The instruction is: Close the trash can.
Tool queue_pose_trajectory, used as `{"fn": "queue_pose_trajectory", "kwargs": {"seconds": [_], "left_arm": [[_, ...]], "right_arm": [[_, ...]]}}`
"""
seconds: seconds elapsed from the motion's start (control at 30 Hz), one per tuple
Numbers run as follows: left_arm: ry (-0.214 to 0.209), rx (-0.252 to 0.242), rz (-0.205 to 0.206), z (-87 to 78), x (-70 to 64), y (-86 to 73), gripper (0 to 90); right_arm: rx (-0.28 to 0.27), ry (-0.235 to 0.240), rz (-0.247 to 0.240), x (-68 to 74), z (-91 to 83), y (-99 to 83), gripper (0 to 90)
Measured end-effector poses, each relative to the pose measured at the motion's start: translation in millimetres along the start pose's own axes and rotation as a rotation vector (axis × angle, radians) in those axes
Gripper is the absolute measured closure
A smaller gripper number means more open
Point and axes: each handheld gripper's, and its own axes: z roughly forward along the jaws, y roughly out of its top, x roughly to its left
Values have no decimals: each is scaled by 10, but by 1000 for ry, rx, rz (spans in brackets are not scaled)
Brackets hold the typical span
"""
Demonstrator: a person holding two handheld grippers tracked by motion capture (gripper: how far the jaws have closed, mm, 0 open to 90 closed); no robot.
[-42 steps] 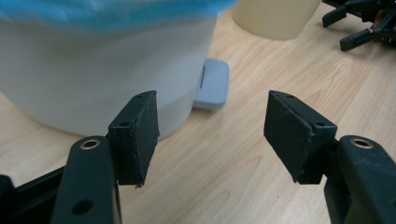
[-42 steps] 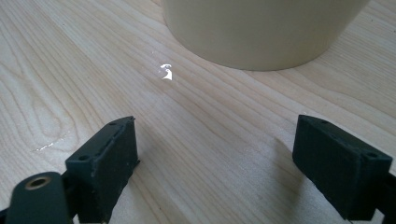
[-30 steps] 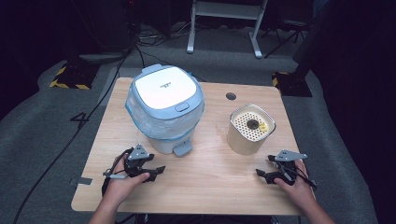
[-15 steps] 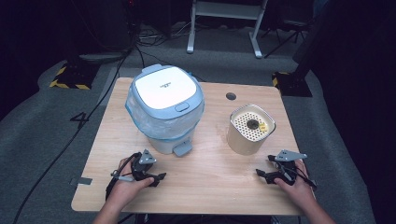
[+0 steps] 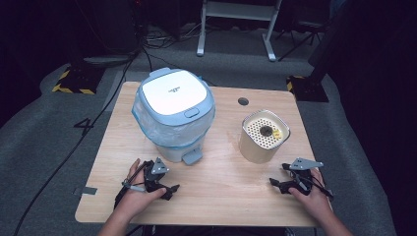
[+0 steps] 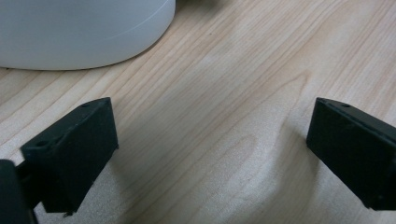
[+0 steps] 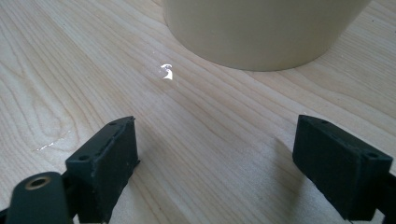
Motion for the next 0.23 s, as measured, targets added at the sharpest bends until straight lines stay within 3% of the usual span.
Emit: {"fn": "queue_pose_trajectory", "kwargs": {"seconds": [0.23], "left_arm": [[1,1,-1,1,0,1,5]], "right_arm": [[0,0,0,0,0,0,138]]}}
